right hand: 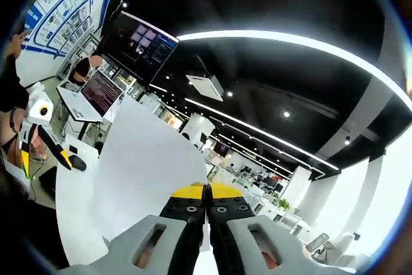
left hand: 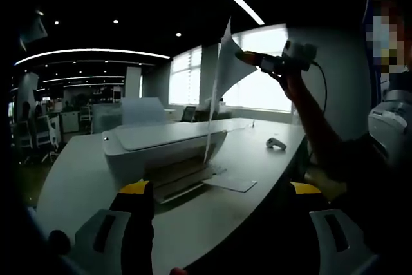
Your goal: Remove the paper from the printer output slot and place it on top of the printer
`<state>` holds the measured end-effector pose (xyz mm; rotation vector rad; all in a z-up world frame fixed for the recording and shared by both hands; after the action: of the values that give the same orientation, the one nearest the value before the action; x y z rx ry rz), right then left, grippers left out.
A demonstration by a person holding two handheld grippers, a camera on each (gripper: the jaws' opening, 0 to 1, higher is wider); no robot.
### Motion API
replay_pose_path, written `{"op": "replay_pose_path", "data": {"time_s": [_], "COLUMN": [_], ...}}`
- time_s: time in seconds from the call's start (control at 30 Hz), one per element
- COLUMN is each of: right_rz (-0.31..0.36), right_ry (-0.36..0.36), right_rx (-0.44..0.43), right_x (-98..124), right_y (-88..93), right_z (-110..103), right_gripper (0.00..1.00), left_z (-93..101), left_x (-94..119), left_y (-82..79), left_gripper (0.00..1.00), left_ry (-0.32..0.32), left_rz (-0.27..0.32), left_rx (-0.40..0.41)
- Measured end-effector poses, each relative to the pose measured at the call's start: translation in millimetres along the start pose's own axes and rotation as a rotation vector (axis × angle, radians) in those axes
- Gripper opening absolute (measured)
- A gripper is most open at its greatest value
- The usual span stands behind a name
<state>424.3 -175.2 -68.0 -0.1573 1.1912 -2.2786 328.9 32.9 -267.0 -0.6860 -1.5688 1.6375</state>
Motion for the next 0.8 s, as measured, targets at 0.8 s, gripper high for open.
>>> {"op": "replay_pose_path", "data": {"time_s": [0.8], "right_rz": [-0.025], "right_ry": [-0.006], "right_rx": [0.0], "right_x": [-13.2], "right_y": [1.2], "right_z": [-1.6], "right_gripper": [0.0], "left_z": [-3.1], "left_x": [1.6], "left_y": [0.6], "left_gripper": [0.87], "left_ry": [-0.003], "left_rz": [0.002], "left_rx": [0.003]}}
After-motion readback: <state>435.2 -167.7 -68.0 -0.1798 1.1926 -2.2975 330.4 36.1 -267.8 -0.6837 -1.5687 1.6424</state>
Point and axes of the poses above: the point that each gripper's makers call its tool centre point, and the gripper's own axes: x roughly backward along the fingers, z roughly to its right, y roughly out of its underside, the point moved 1 cm from there along x, roughly backward along the fingers, and after that the axes turned 3 degrees about x, right-handed, at the moved point
